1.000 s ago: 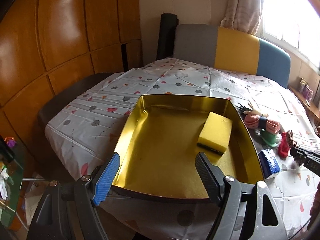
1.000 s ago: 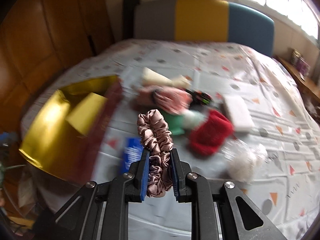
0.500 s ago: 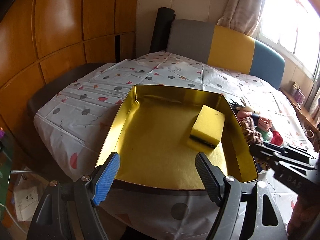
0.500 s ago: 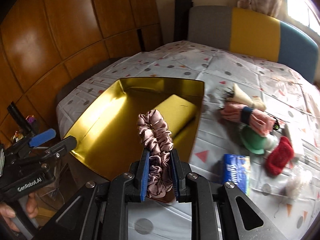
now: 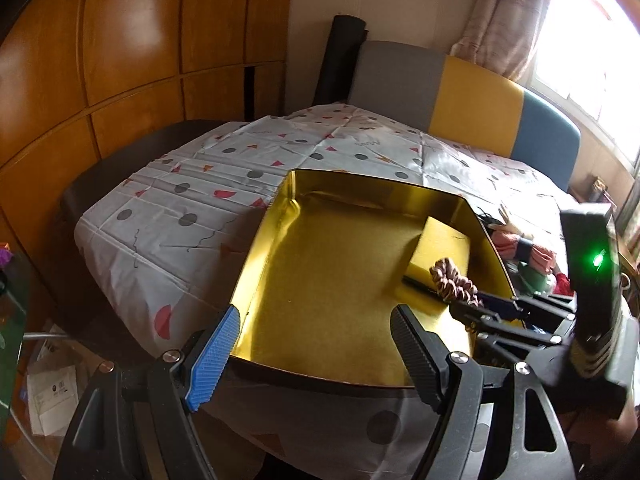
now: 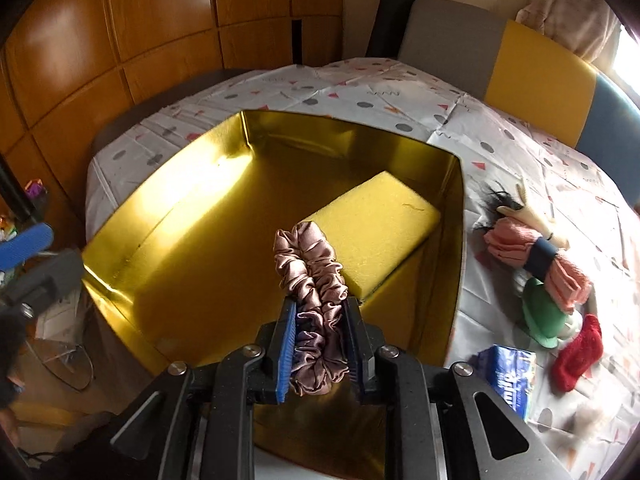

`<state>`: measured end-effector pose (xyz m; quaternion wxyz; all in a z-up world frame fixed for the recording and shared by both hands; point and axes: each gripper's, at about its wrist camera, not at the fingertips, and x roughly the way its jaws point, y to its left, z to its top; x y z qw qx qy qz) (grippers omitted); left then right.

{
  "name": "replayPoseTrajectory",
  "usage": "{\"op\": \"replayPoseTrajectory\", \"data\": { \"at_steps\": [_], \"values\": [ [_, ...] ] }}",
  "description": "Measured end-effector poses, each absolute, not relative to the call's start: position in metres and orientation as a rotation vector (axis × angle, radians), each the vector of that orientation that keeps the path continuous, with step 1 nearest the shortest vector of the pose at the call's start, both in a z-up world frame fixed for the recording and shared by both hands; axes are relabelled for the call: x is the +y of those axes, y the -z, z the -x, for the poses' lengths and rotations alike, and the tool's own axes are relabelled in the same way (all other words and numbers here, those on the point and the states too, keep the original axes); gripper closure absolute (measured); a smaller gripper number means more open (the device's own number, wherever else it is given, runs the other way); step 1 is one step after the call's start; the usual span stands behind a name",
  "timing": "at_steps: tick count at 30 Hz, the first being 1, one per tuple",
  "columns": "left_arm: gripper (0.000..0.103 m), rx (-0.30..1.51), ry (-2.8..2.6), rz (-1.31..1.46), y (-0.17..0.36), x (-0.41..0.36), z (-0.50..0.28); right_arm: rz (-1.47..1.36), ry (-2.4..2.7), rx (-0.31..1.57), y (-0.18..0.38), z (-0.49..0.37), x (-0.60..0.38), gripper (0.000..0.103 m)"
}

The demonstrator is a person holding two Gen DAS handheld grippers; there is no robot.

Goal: Organize soft objects
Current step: 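Carry the scrunchie with the right gripper into the tray and release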

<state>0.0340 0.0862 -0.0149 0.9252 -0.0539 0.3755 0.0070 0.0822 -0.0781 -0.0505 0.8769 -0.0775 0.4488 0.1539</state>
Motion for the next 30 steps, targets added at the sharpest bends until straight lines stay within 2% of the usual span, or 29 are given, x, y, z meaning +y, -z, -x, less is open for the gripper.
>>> {"op": "replayPoseTrajectory", "data": {
  "at_steps": [4, 8, 20, 30],
  "values": [
    [0.024, 0.768, -0.017, 0.128, 0.016, 0.092, -0.035, 0.198, -0.303, 0.927, 0.058, -0.082, -0.073, 0.074],
    [0.024, 0.767, -0.005, 0.151, 0.015, 0.094, -0.038, 0.213, -0.285, 0.876, 0.051, -0.073, -0.074, 0.052],
    [0.022, 0.774, 0.024, 0.133, 0.011, 0.083, -0.035, 0.234, -0.238, 0.751, 0.019, -0.046, -0.084, 0.037],
    [0.016, 0.751, 0.112, 0.101, 0.001, 0.057, -0.031, 0.201, -0.167, 0.704, 0.001, -0.027, -0.126, 0.032]
  ]
}}
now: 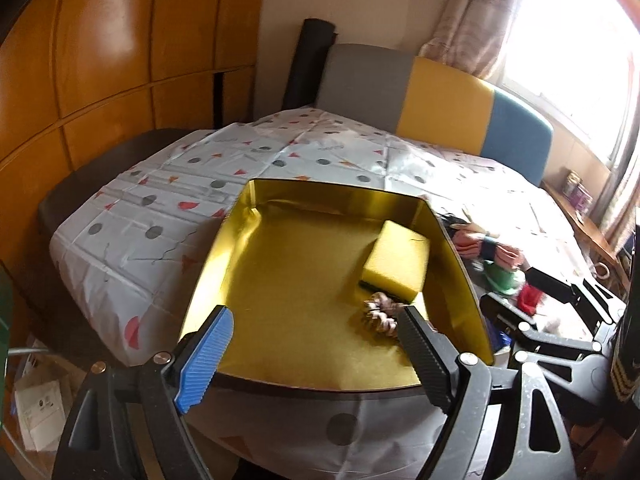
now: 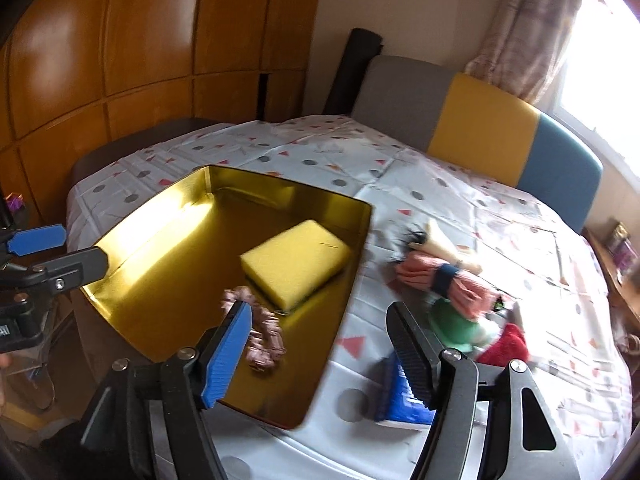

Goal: Organize soft objects
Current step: 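Carry the scrunchie with the right gripper into the tray and release, then reach the left gripper to the blue Tempo tissue pack and grasp it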

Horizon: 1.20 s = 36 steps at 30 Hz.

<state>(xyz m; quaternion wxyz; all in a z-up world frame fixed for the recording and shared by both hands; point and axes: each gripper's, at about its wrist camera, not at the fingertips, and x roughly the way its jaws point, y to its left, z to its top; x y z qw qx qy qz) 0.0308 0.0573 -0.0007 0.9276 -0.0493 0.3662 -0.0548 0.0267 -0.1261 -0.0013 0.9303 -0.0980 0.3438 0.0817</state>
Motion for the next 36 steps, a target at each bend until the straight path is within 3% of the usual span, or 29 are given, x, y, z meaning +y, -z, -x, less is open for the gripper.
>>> {"op": "replayPoseTrajectory", "data": {
  "at_steps": [5, 17, 24, 36],
  "values": [
    [0.0, 0.739, 0.202, 0.051, -0.007, 0.029, -0.031, 0.164, -0.099, 0.701, -0.005, -0.021, -0.166, 0.03],
    [0.0, 0.807, 0.439, -0.118, -0.013, -0.085, -0.04, 0.07, 0.178, 0.722, -0.003, -0.008, -0.303, 0.022],
    [0.002, 0.947, 0.523, -0.203, 0.015, -0.166, -0.062, -0.121, 0.331, 0.716, 0.013, 0.007, -0.381, 0.021],
    [0.002, 1.101, 0.43, -0.248, 0.064, -0.213, -0.101, -0.199, 0.337, 0.672, 0.003, 0.01, -0.393, 0.017]
  ]
}}
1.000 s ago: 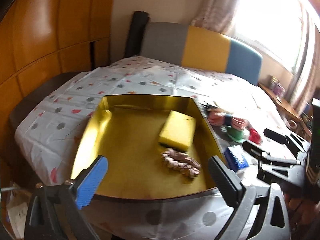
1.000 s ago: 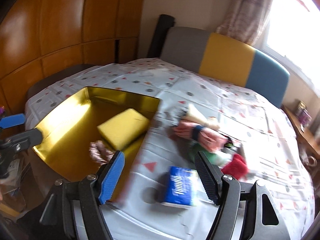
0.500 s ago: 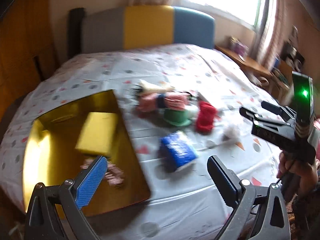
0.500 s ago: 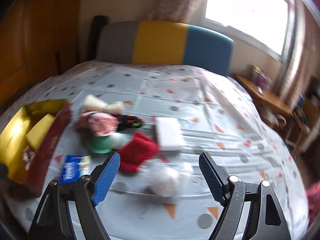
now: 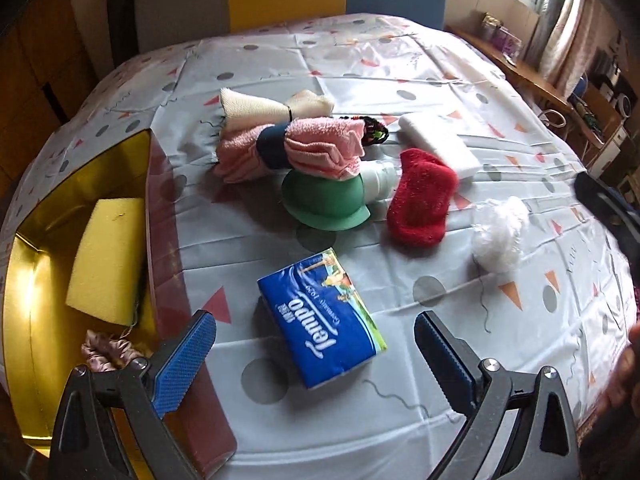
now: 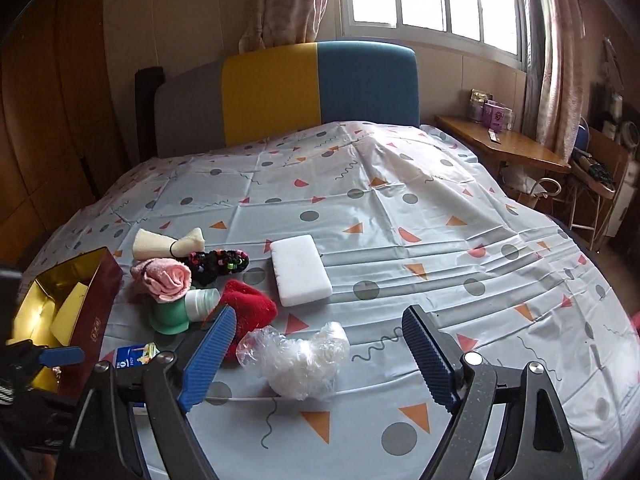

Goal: Organize soft objects
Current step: 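Reach the left gripper to the blue Tempo tissue pack and grasp it, then carry the tissue pack with the left gripper into the tray while the right gripper grasps the plastic bag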

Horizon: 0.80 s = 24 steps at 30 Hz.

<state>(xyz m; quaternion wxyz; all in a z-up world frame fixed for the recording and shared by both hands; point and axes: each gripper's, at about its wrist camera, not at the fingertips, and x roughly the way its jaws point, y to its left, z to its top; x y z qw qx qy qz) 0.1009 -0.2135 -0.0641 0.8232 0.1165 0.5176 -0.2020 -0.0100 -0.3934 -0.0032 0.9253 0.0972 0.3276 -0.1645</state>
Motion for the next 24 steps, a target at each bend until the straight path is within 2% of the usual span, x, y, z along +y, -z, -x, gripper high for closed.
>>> {"op": "replayPoseTrajectory", "data": {
  "at_steps": [3, 6, 7, 8, 10, 18, 24],
  "values": [
    [0.004, 1.121, 0.416, -0.257, 0.074, -0.217, -0.107, -0.222, 0.344, 0.657, 0.001, 0.013, -0.398, 0.016],
    [0.017, 1.132, 0.4, -0.27, 0.082, -0.22, -0.109, -0.248, 0.354, 0.651, 0.0, 0.014, -0.403, 0.015],
    [0.025, 1.136, 0.401, -0.276, 0.085, -0.22, -0.11, -0.254, 0.356, 0.651, 0.0, 0.015, -0.405, 0.015],
    [0.027, 1.126, 0.403, -0.293, 0.087, -0.222, -0.109, -0.261, 0.358, 0.651, 0.001, 0.014, -0.406, 0.015],
    [0.043, 1.068, 0.38, -0.344, 0.087, -0.221, -0.105, -0.271, 0.364, 0.658, 0.003, 0.014, -0.409, 0.015],
    [0.045, 0.94, 0.501, -0.38, 0.074, -0.216, -0.065, -0.434, 0.409, 0.671, 0.014, 0.02, -0.442, 0.015],
    [0.045, 0.955, 0.661, -0.432, 0.088, -0.223, -0.043, -0.483, 0.384, 0.73, 0.029, 0.013, -0.445, 0.015]
  ]
}}
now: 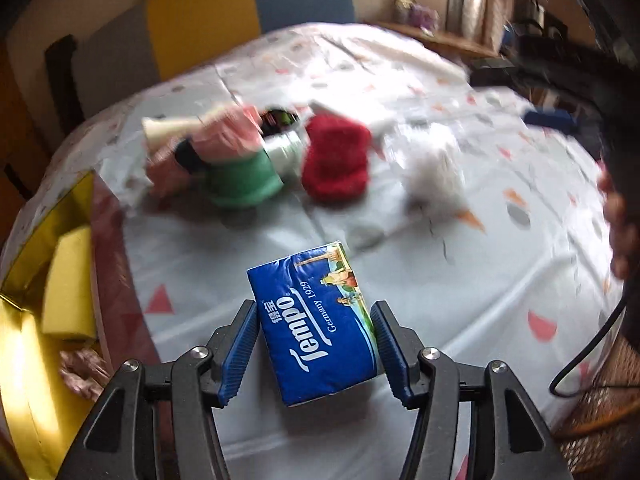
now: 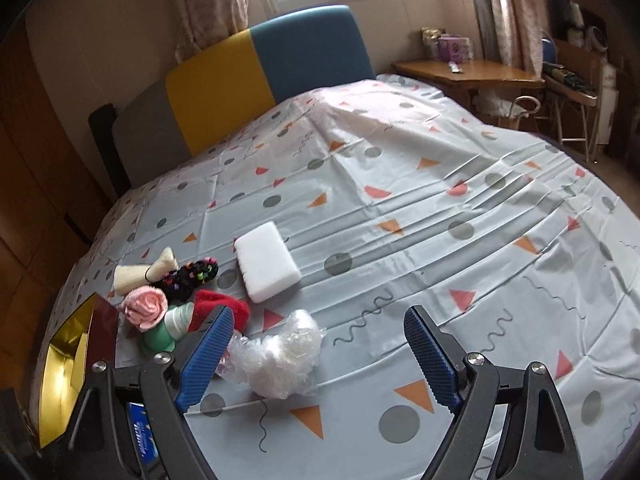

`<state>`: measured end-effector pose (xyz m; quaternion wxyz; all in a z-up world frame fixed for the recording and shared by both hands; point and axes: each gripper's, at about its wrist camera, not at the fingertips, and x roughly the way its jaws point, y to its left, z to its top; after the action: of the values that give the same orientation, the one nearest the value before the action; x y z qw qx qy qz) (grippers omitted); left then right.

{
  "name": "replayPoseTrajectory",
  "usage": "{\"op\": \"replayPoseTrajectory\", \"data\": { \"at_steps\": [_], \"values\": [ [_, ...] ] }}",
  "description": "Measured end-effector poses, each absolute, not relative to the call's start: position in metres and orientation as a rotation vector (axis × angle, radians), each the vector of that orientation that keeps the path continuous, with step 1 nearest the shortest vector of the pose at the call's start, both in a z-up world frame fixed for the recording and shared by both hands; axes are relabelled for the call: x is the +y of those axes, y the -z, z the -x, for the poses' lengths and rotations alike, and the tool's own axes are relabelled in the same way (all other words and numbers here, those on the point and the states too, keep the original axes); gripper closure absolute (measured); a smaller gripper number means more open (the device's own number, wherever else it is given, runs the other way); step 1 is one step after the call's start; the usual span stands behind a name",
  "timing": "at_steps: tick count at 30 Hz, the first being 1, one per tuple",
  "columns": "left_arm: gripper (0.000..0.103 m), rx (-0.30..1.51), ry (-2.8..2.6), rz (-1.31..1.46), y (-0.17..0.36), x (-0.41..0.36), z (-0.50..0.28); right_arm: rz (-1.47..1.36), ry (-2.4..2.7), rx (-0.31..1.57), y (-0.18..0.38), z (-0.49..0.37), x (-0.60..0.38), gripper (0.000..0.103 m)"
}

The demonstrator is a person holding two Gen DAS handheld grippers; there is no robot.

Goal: Organize soft objects
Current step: 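Carry the tissue pack with the left gripper into the tray while the right gripper grasps the plastic bag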

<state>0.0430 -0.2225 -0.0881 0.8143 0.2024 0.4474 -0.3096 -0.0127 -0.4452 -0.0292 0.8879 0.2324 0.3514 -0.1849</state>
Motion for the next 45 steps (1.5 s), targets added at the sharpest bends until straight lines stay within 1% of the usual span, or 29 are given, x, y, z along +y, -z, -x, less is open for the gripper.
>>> {"op": "replayPoseTrajectory", "data": {
  "at_steps": [3, 5, 16, 17, 18, 19, 22, 33, 40, 45],
  "values": [
    [0.046, 0.939, 0.668, -0.419, 0.093, -0.218, -0.041, -0.433, 0.358, 0.775, 0.036, 0.003, -0.434, 0.015],
    [0.049, 0.985, 0.662, -0.417, 0.101, -0.216, -0.045, -0.411, 0.339, 0.804, 0.043, -0.003, -0.429, 0.015],
    [0.05, 0.953, 0.643, -0.395, 0.105, -0.216, -0.038, -0.338, 0.248, 0.939, 0.083, -0.045, -0.412, 0.015],
    [0.05, 0.952, 0.637, -0.39, 0.107, -0.219, -0.038, -0.327, 0.231, 0.956, 0.087, -0.048, -0.41, 0.024],
    [0.051, 0.957, 0.627, -0.378, 0.106, -0.217, -0.038, -0.319, 0.208, 0.974, 0.091, -0.049, -0.408, 0.039],
    [0.051, 0.963, 0.619, -0.368, 0.104, -0.215, -0.034, -0.303, 0.201, 1.006, 0.096, -0.052, -0.405, 0.056],
    [0.051, 0.953, 0.595, -0.331, 0.092, -0.206, -0.029, -0.266, 0.207, 1.015, 0.097, -0.05, -0.402, 0.06],
    [0.051, 0.806, 0.542, -0.298, 0.029, -0.178, -0.003, -0.241, 0.212, 1.028, 0.101, -0.048, -0.4, 0.06],
    [0.051, 0.726, 0.42, -0.255, -0.001, -0.145, -0.007, -0.214, 0.213, 1.028, 0.103, -0.049, -0.399, 0.06],
    [0.051, 0.71, 0.332, -0.209, -0.014, -0.113, -0.015, -0.201, 0.211, 1.024, 0.103, -0.048, -0.399, 0.06]
  ]
}}
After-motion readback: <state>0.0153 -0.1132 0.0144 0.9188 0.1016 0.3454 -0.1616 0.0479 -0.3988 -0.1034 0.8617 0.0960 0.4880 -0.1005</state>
